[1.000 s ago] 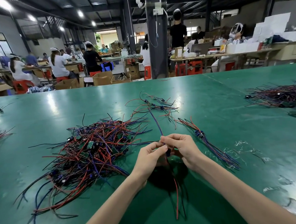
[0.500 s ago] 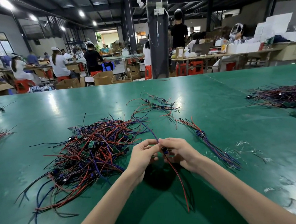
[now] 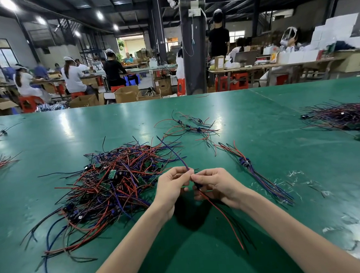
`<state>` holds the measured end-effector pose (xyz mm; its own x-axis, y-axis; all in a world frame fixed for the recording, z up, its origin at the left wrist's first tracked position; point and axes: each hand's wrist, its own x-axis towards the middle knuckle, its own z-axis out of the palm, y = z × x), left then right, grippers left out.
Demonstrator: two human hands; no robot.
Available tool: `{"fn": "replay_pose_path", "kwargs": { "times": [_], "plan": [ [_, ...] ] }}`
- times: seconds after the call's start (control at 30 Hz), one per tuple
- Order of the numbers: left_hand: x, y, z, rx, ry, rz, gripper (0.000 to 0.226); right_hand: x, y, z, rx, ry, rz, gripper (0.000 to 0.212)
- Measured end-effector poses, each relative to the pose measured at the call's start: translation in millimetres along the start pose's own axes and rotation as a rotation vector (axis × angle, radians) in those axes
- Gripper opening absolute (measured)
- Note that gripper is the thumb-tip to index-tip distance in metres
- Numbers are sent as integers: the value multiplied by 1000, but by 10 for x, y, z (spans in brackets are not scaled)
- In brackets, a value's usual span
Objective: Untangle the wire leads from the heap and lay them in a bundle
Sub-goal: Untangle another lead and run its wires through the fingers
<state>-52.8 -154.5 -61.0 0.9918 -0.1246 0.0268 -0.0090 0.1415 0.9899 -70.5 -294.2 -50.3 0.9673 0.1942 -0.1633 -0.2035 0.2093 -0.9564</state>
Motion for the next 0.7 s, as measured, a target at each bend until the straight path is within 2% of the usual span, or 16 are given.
{"fn": "replay_pose_path", "kwargs": {
  "times": [0.43, 0.6, 0.7],
  "plan": [
    [11, -10, 3, -20, -20, -5, 5, -48, -44, 18, -59, 15, 67, 16],
    [29, -11, -1, -41, -9, -21, 6, -54, -37, 28, -154, 25, 47, 33],
    [35, -17, 2, -10, 0, -10, 7, -47, -24, 25, -180, 49, 24, 35]
  ]
}}
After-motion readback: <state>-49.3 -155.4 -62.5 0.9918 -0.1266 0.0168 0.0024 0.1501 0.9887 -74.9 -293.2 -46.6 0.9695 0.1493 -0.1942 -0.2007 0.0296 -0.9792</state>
